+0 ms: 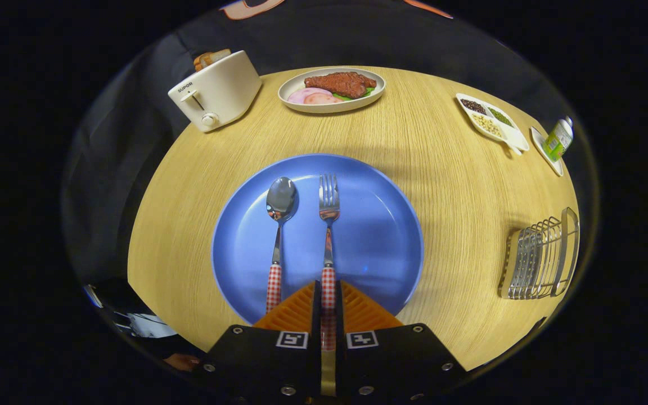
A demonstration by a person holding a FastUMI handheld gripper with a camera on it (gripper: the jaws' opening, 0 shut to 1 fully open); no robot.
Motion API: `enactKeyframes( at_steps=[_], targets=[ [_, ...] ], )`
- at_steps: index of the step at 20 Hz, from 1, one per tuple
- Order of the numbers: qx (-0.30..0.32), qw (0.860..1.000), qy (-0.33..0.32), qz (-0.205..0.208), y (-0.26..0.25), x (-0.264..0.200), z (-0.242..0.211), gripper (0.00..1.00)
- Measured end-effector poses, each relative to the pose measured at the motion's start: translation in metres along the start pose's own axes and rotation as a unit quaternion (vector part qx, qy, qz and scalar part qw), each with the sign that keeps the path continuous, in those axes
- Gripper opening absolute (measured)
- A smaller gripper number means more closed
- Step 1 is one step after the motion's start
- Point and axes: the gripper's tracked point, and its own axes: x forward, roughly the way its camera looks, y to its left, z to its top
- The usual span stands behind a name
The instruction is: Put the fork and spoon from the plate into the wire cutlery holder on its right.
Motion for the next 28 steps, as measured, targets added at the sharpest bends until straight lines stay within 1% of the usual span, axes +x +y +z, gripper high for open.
enactKeyframes(
  at_steps=[4, 6, 8, 12, 17, 20, 23, 28],
  targets=[
    [0.019, 1.000, 0.003, 0.011, -0.003, -0.011, 0.003, 0.08],
    [0.032, 0.999, -0.005, 0.021, -0.006, -0.028, 0.008, 0.08],
    [0.033, 0.999, -0.021, 0.019, -0.017, -0.047, 0.015, 0.08],
    [0.048, 0.997, -0.056, -0.001, -0.052, -0.090, 0.030, 0.08],
    [0.075, 0.993, -0.074, -0.048, -0.112, -0.139, 0.034, 0.08],
    [0.083, 0.992, -0.060, -0.076, -0.151, -0.165, 0.025, 0.08],
    [0.081, 0.991, -0.039, -0.097, -0.179, -0.182, 0.019, 0.08],
    [0.077, 0.993, 0.020, -0.093, -0.203, -0.197, 0.006, 0.08]
  ],
)
